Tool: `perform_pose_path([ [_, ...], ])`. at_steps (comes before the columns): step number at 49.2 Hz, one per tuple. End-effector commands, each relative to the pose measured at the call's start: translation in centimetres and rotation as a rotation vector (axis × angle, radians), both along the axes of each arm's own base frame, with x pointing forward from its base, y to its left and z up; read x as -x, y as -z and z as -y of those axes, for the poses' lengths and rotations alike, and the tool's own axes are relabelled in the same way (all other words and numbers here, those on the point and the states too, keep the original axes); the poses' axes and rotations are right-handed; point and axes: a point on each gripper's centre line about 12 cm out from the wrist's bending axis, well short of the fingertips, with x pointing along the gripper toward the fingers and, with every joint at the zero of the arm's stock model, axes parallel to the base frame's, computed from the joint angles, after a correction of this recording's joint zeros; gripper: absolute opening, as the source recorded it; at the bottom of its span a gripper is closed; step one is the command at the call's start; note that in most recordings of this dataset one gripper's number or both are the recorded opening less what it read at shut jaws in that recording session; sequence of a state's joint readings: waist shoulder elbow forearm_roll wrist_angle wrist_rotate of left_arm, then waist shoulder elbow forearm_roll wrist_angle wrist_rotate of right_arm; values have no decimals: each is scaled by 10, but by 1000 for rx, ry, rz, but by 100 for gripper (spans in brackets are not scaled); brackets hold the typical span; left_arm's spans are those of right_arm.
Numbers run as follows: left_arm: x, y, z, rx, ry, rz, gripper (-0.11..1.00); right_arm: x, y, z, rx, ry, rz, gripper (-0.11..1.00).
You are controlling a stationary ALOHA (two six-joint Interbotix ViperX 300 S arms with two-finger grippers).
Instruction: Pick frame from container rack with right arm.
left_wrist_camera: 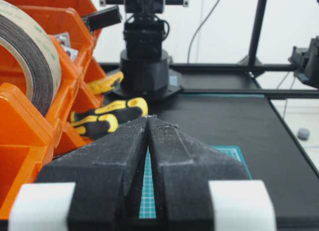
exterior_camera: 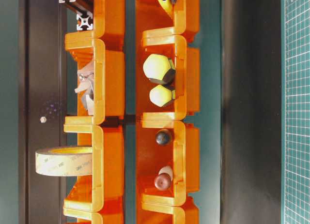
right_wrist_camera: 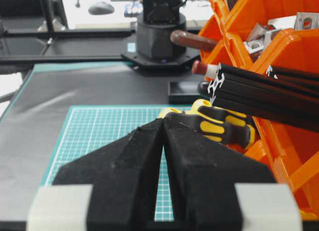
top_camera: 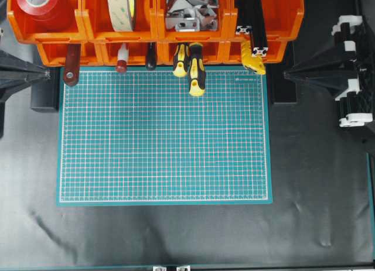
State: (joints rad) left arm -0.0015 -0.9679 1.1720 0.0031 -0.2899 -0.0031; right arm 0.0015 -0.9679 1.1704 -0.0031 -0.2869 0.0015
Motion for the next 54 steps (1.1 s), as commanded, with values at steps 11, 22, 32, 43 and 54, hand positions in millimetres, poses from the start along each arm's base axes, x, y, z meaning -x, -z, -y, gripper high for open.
perform_pose_path([
  [11,-5,-12,1,-6,7,-34,0,0,-7,-5,-139,-5,-49,0],
  [22,-4,-17,1,-5,6,-63,0,0,-42,-13,-197,-20,-235,0],
  [32,-4,-17,1,-3,7,-72,0,-4,-88,-18,-143,-18,-463,0],
  [43,-6,-15,2,7,12,-81,0,-30,-115,-26,47,18,-734,0],
  [54,-6,-15,2,16,13,-82,0,-54,-123,-45,372,125,-901,0],
])
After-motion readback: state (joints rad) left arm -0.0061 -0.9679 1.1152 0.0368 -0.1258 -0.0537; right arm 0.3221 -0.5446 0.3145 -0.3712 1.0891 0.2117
